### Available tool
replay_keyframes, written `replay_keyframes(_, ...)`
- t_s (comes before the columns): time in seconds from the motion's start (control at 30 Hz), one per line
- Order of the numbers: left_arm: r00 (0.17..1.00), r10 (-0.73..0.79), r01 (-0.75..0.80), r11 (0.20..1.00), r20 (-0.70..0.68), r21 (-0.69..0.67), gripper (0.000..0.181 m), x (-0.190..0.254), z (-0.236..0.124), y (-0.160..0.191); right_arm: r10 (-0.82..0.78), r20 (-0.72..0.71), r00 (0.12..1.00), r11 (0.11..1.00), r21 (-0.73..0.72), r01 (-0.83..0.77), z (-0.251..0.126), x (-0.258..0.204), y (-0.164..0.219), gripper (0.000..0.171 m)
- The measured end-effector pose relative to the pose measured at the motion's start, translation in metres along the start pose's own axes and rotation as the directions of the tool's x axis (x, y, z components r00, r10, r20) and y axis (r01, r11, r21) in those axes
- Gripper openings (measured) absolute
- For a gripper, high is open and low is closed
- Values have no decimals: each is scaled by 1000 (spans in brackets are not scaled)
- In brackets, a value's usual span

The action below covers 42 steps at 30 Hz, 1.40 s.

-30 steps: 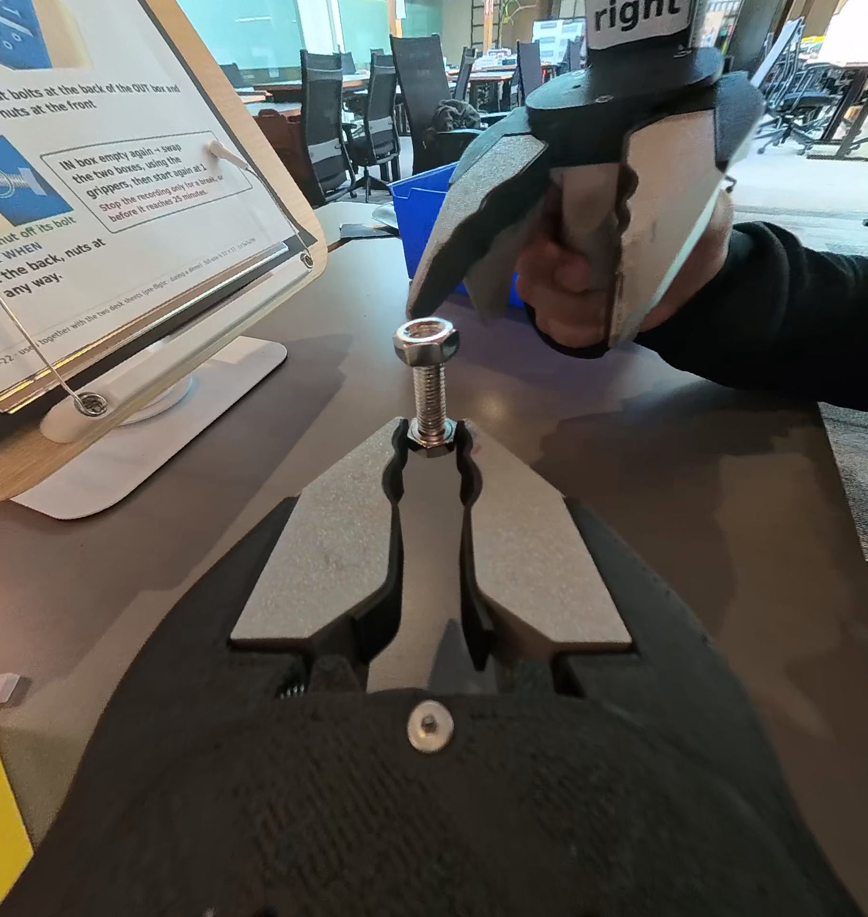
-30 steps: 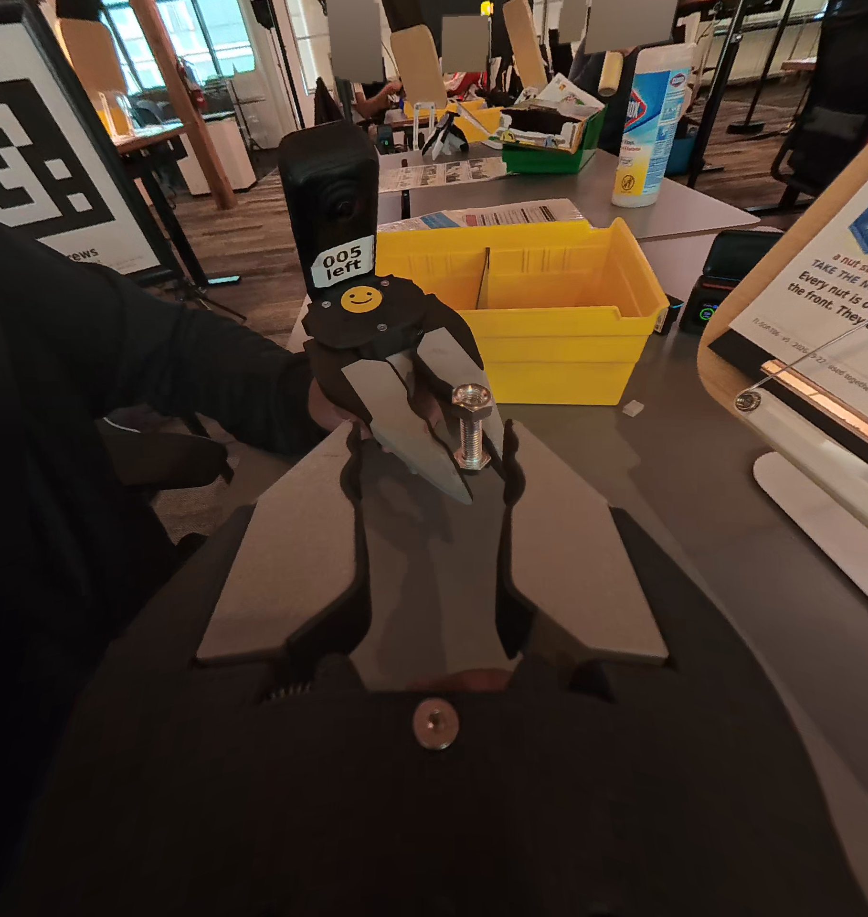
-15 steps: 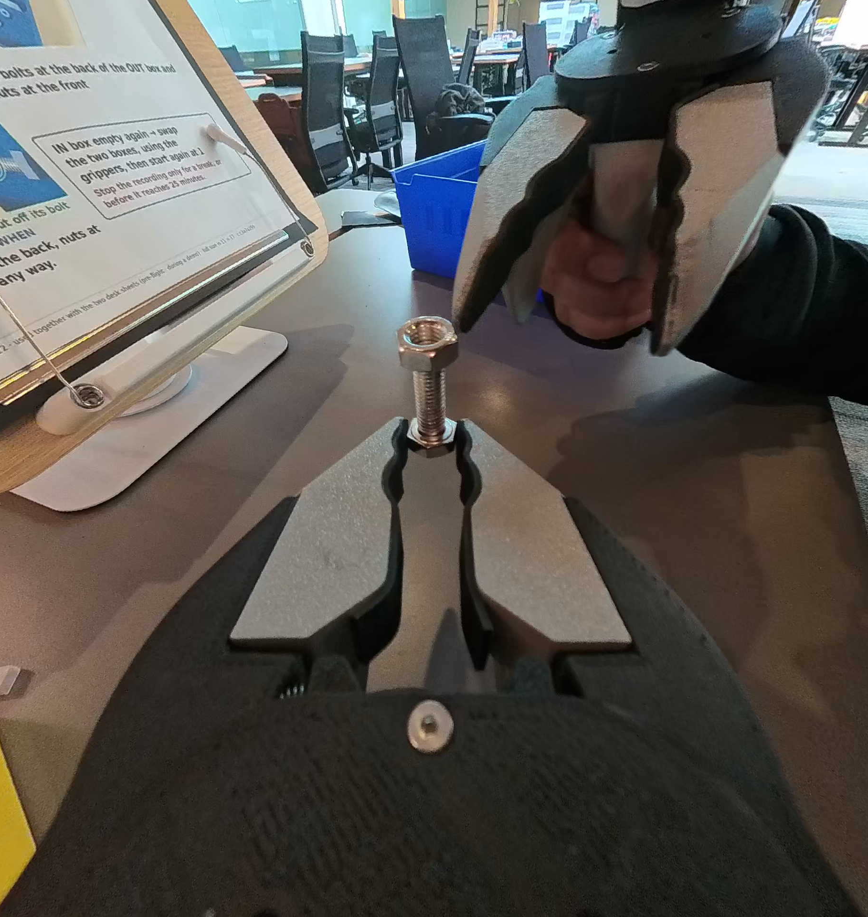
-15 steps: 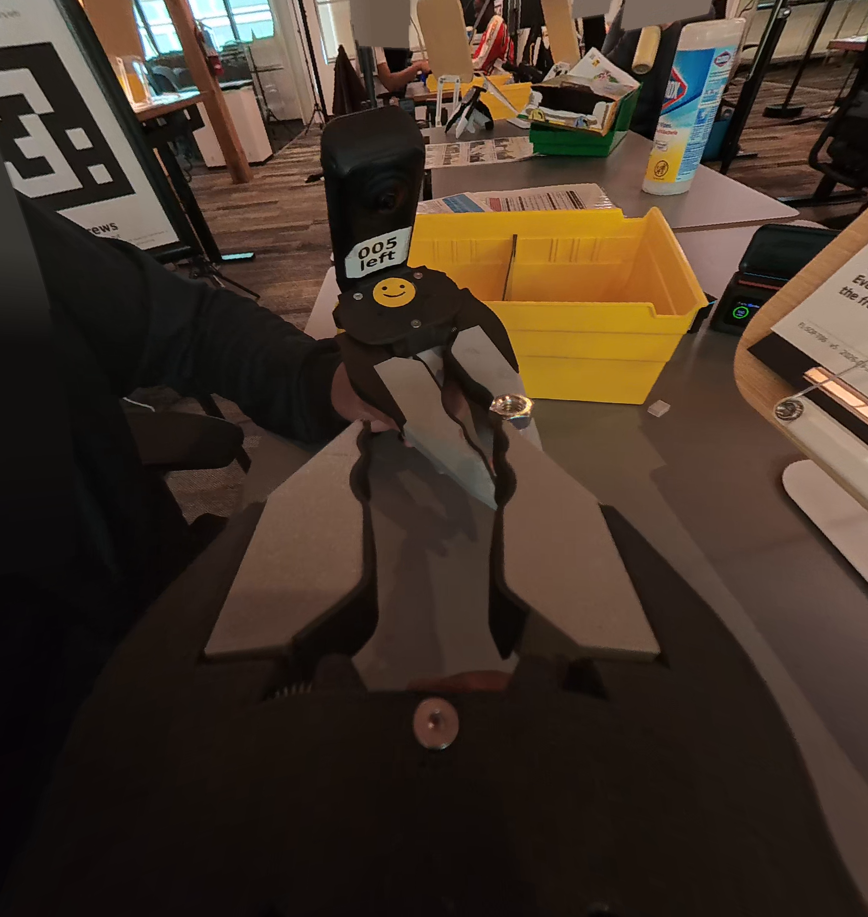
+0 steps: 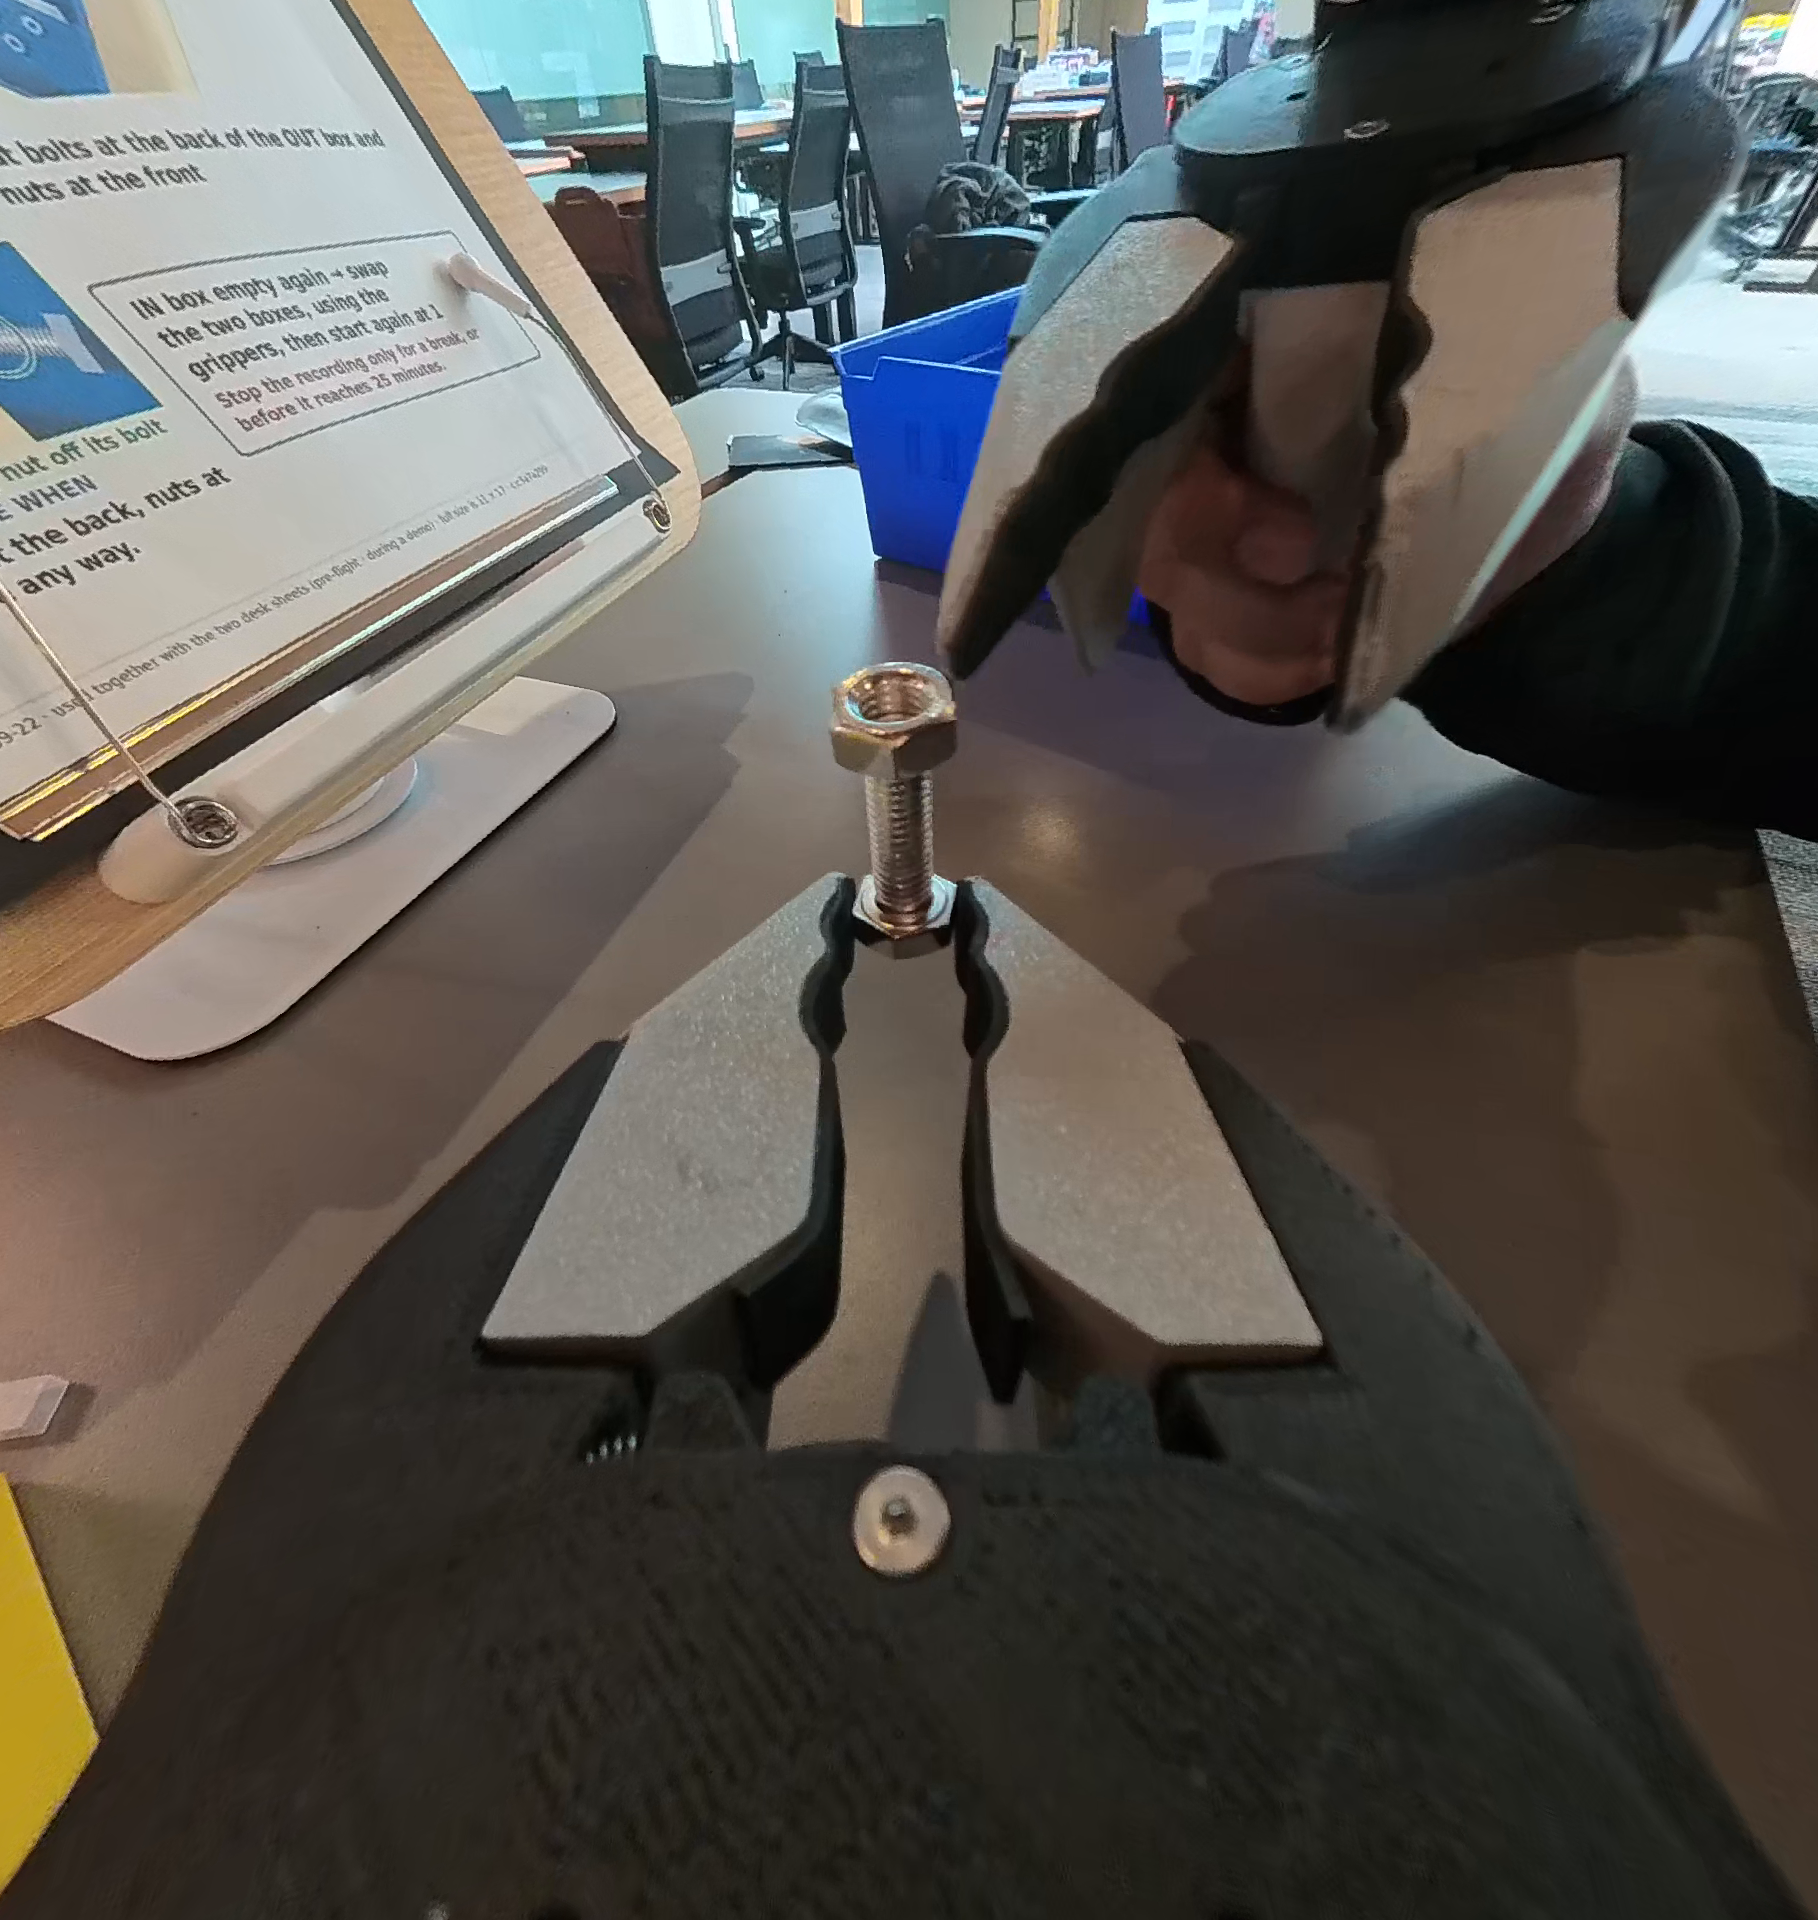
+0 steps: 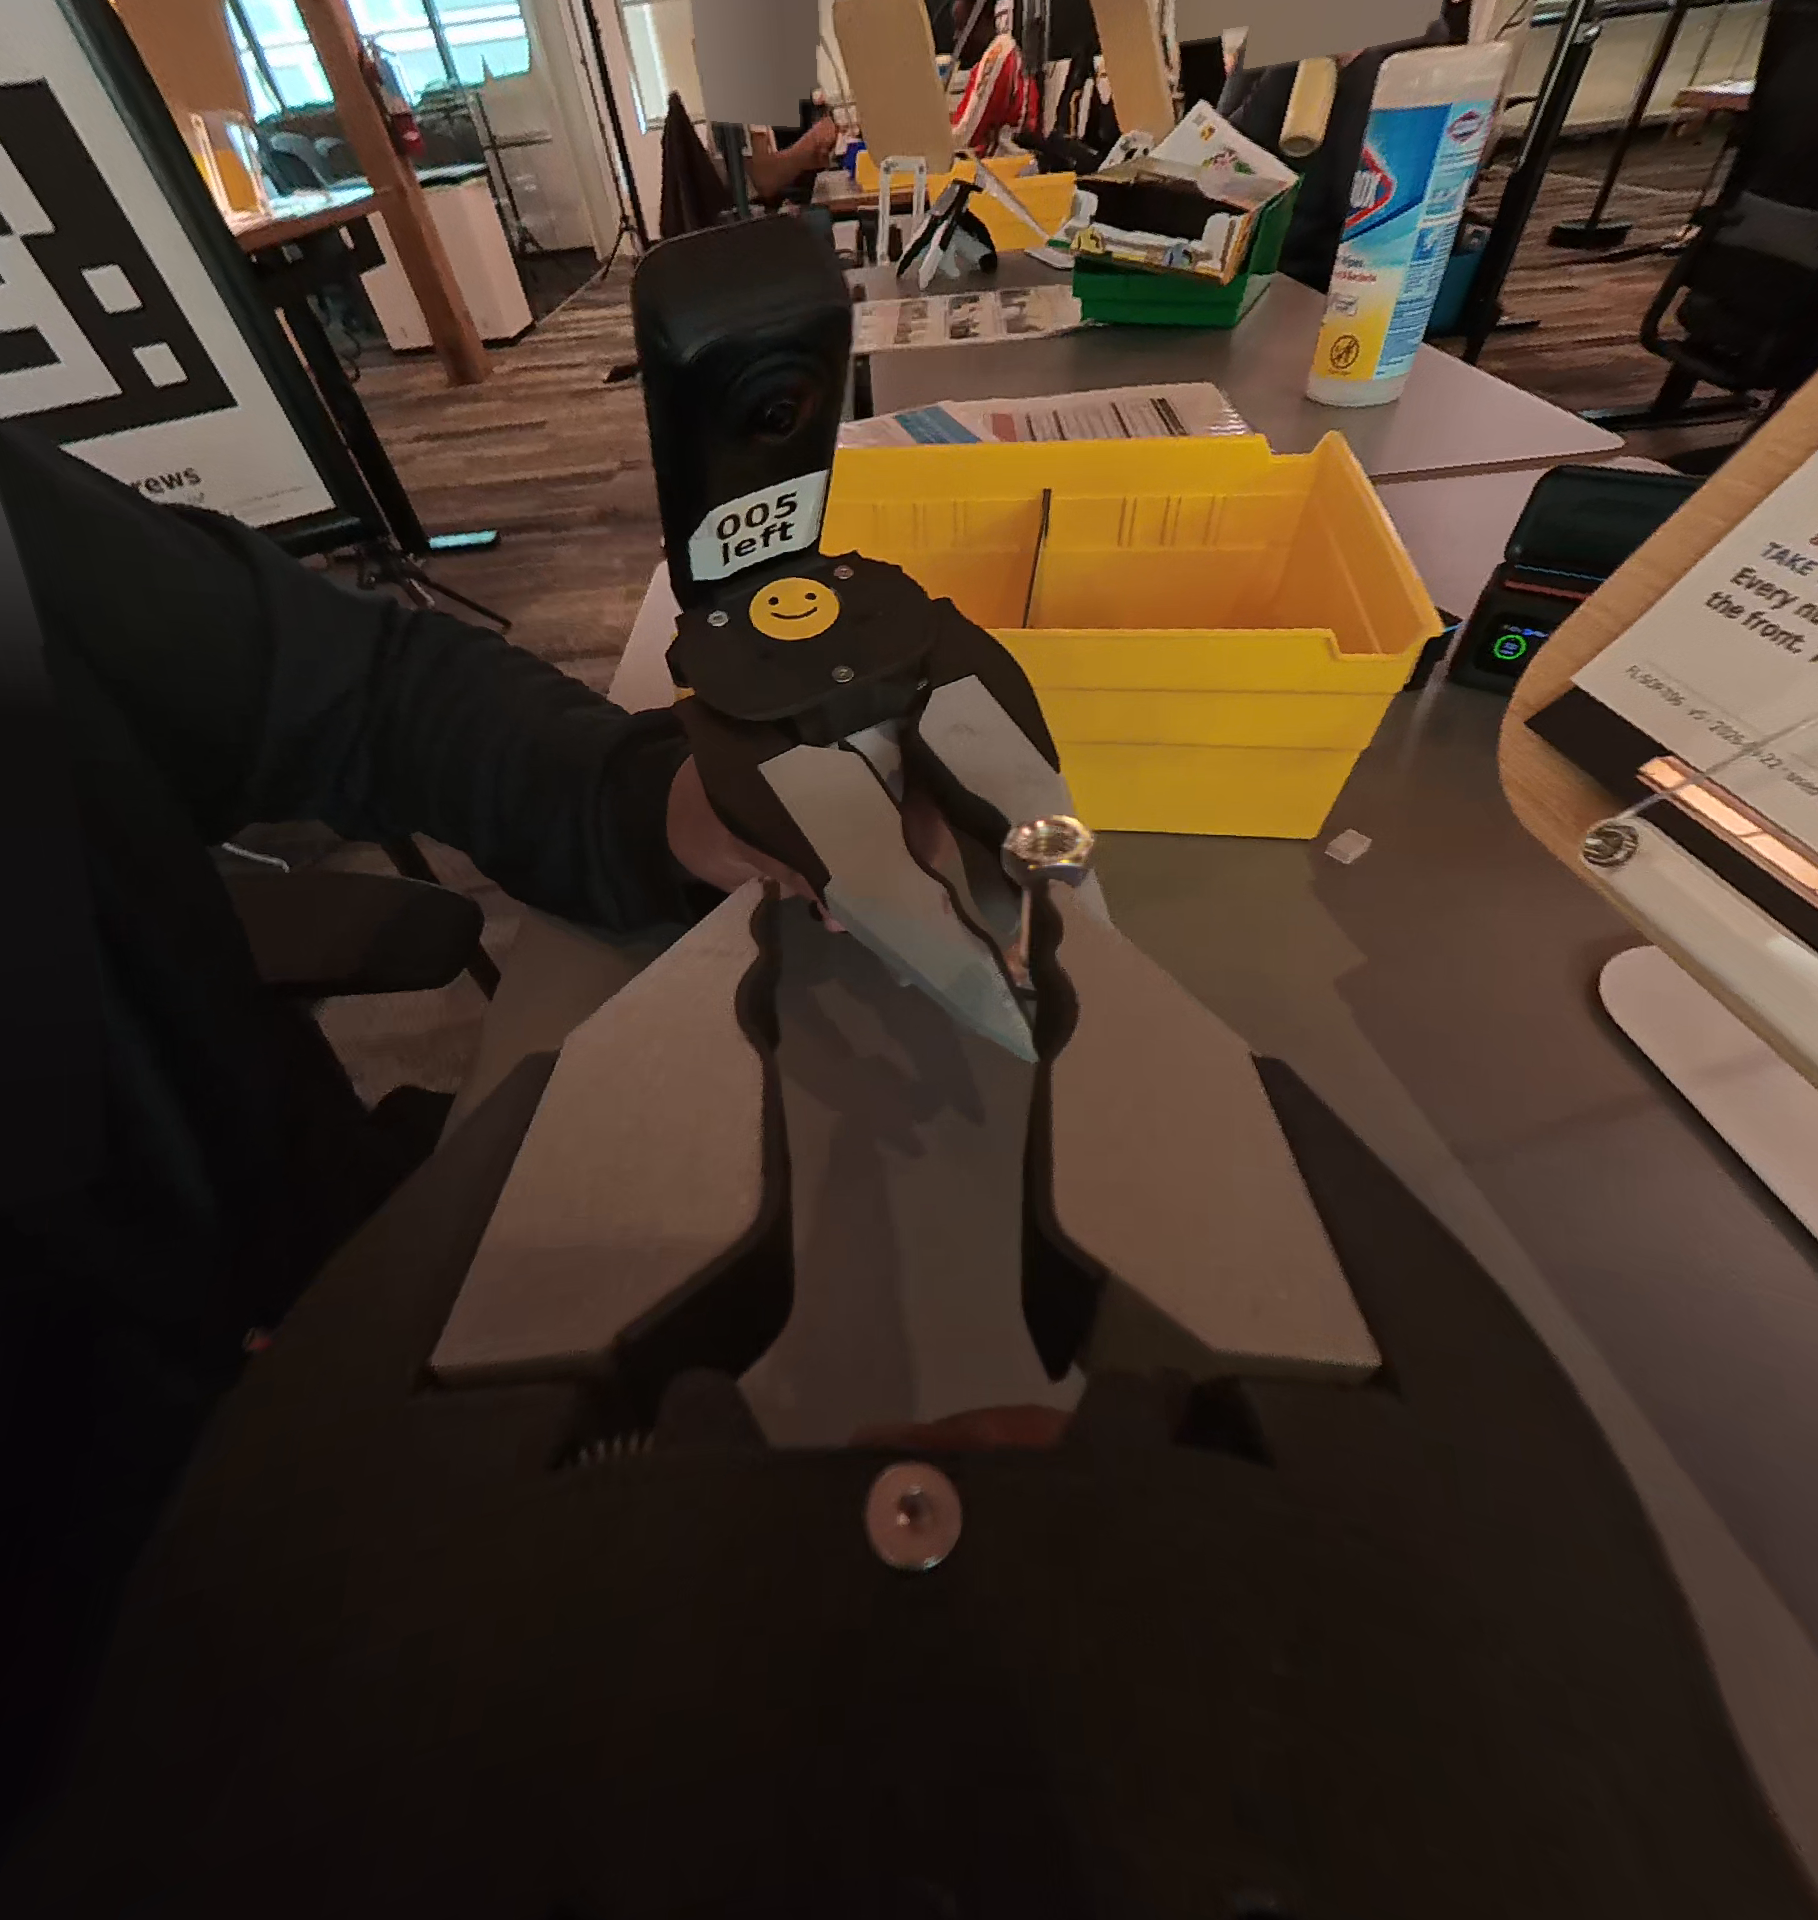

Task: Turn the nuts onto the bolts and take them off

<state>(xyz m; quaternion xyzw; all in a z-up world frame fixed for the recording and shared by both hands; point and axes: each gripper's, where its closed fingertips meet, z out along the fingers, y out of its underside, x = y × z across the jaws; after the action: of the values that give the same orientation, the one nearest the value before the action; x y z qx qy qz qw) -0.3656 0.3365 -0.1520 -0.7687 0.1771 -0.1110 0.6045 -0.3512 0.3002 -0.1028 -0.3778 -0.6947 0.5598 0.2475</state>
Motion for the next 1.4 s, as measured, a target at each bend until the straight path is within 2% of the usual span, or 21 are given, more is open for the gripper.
replay_keyframes(0.13,1000,6,-6,1000,-4,-5,17,2,1,0,43,-11,999,999,10,-42,0,6,0,45)
replay_keyframes(0.37,1000,7,-7,1000,11,-5,17,-1,-1,0,21,45,999,999,-26,-20,6,-8,6,44)
replay_keyframes(0.53,1000,-4,4,1000,9,-17,17,-1,0,2,37,-12,999,999,6,-37,1,5,1,44)
replay_keyframes(0.63,1000,-2,2,1000,0,-22,17,1,2,3,62,-63,996,998,16,-61,2,17,2,50)
replay_keyframes(0.7,1000,-1,1,1000,-4,-31,17,2,3,5,69,-40,997,997,26,-68,3,14,1,52)
replay_keyframes(0.97,999,-28,29,999,26,-35,17,-6,1,6,55,19,998,998,-7,-55,4,1,5,42)
replay_keyframes(1.13,1000,-8,8,999,6,-33,17,0,3,5,59,-78,995,998,3,-59,4,19,5,47)
replay_keyframes(1.33,1000,-15,16,999,26,-47,17,-4,3,9,51,-37,998,998,-30,-53,9,10,10,47)
replay_keyframes(1.4,999,-31,34,998,43,-55,17,-9,2,10,35,9,999,999,-39,-35,8,1,10,36)
